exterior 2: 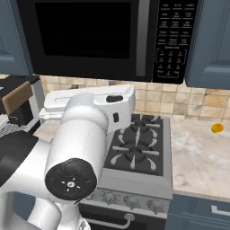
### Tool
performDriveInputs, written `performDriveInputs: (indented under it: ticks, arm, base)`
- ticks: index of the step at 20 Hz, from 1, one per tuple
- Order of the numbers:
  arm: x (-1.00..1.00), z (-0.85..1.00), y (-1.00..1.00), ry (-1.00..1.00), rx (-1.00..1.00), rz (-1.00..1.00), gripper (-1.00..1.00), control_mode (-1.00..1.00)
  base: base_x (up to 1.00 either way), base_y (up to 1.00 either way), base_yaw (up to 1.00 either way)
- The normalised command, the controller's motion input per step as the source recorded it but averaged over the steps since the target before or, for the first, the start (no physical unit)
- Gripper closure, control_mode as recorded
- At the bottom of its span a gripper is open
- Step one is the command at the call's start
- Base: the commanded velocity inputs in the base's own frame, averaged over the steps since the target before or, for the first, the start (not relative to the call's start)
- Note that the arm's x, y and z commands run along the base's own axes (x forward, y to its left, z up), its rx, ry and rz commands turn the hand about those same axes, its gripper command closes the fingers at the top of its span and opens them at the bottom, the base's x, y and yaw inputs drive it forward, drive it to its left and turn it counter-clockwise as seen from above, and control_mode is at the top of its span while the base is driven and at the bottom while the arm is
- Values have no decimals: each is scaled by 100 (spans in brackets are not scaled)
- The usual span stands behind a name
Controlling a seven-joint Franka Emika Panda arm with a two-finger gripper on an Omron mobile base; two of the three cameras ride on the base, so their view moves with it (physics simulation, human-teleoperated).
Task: Open the microwave door.
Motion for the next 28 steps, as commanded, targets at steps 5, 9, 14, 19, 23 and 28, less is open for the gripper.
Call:
performDriveInputs:
  ticks: [5,9,14,19,23,28]
  arm:
    - [61,1,-5,0,0,4,-100,-100]
    - [93,0,0,0,0,0,-100,-100]
    - [78,0,-11,0,1,0,-100,-100]
    - [62,3,-30,0,11,3,-100,-100]
    - [77,5,-1,1,10,4,-100,-100]
    - [56,1,-20,0,5,9,-100,-100]
  base:
    - [0,0,0]
    - [0,0,0]
    - [0,0,0]
    - [0,0,0]
    - [0,0,0]
    - [0,0,0]
